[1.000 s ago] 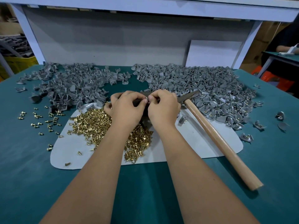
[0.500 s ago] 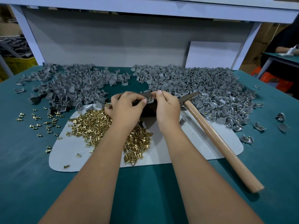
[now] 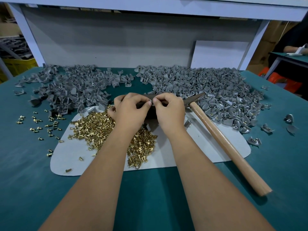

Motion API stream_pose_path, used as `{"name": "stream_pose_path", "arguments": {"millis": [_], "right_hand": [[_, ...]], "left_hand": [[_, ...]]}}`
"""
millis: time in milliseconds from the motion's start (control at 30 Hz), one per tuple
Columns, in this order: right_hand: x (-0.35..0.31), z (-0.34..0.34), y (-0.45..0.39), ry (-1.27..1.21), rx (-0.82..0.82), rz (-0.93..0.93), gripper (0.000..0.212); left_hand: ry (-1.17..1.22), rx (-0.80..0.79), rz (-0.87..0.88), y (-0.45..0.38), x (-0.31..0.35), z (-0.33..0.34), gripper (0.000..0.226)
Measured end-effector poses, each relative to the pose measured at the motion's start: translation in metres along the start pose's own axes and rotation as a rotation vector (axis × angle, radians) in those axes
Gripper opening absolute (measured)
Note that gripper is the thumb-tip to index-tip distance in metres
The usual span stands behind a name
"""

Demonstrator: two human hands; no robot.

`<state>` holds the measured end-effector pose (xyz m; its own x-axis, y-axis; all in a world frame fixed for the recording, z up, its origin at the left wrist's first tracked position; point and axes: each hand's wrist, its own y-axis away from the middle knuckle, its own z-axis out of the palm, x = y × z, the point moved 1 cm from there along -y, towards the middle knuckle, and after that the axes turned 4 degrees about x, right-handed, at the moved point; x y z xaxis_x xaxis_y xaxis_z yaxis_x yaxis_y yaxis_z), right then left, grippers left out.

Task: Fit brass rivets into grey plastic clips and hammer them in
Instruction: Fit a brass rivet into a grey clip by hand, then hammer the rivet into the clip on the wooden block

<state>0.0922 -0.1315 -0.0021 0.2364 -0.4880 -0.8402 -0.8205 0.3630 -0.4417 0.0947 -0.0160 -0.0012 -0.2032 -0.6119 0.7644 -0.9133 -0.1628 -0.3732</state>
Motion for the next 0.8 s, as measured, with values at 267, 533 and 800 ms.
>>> {"name": "stream_pose_path", "arguments": {"millis": [267, 533, 800], "right_hand": [[-0.006, 0.0, -0.003, 0.073, -0.019, 0.032, 0.021], [-0.004, 0.0, 0.002, 0.2, 0.019, -0.057, 0.011], [-0.011, -0.049, -0.008, 0.578, 0.214, -0.1, 0.03]], "left_hand": [[-0.023, 0.018, -0.002, 0.0, 0.0, 0.003, 0.013], [0.02, -0.013, 0.048, -0.003, -0.001, 0.003, 0.015], [-0.074, 0.021, 0.021, 0.0, -0.002, 0.004, 0.012]]}}
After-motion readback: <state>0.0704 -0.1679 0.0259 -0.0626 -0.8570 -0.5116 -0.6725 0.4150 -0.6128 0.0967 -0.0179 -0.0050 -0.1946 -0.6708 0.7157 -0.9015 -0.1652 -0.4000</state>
